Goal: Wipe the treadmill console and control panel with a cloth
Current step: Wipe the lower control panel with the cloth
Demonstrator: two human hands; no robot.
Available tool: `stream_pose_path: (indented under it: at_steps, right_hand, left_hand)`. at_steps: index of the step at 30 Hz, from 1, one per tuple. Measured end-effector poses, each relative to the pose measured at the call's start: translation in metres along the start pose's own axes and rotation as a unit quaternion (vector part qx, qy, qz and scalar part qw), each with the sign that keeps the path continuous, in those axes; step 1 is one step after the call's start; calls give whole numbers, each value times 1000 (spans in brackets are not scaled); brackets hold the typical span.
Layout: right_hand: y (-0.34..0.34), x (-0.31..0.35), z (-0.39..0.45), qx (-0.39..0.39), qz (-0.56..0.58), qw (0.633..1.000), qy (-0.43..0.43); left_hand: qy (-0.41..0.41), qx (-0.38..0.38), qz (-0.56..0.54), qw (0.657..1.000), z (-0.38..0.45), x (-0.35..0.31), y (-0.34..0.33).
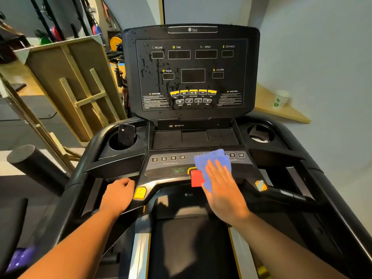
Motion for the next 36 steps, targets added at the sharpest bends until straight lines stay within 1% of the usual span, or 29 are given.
stream_pose_path:
  at_steps: [2,5,7,8,10,14,17,19,21,22,24,26,27,29,31,32,34,36]
  right_hand:
    - [8,-25,-15,-22,-29,999,-21]
    - [33,-76,-26,-77,-29,988,-130]
    - [41,-98,-17,-53,-32,975,-214]
    - [40,-100,-8,-42,-26,970,-238]
    - [33,-81,11,-36,-5,970,-240]
    - [7,-16,30,9,17,992,-125]
    - [1,-22,13,36,31,996,-72]
    - [-2,-37,-8,43,-6,998,-48]
    - [5,-61,-21,25,-12,997,-72]
    - [12,-71,-22,4,4,995,-100]
    - [23,-85,-15,-28,32,982,-184]
    - [20,-81,-1,-9,47,966,-253]
    - [19,-71,8,-10,47,964,-261]
    - [18,-37,28,-15,62,970,-236]
    - [10,7,48,17,81,980,-183]
    - [4,33,57,42,82,985,-148]
    - [-10,88,69,86,38,994,-58]
    - [-20,136,70,105,11,993,44]
  left_hand:
    - [1,2,-3,1000,-1,-1,0]
    - [3,3,-8,1000,-3,-2,0]
    - [1,1,-8,1000,-3,-4,1]
    - [0,1,-7,1000,-3,-4,1]
    - [0,5,-8,1000,-3,-5,0]
    - [0,3,-6,1000,-4,-5,1]
    - [-1,6,-4,1000,-4,-7,1]
    - [0,6,-2,1000,-4,-7,1]
    - [2,4,-3,1000,-4,-6,2]
    - [4,4,-5,1000,-4,-5,2]
    - [7,4,-10,1000,-5,-5,3]
    - [6,3,-13,1000,-6,-7,3]
    - [6,2,-16,1000,-6,-7,3]
    - [3,-3,-15,1000,-8,-8,4]
    - [-2,-7,-13,1000,-9,-10,5]
    - [-4,-8,-11,1000,-9,-11,6]
    - [0,-11,-6,1000,-9,-11,7]
    - [10,-16,2,1000,-8,-9,8]
Point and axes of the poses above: each hand's wrist, its own z-axis towards the middle knuckle, its own y-axis out of the back of the hand, x = y × z, the point moved 10 cm from there along z, towards the middle knuckle, and after that the axes turned 2 degrees about -y, right-handed, at the moved point
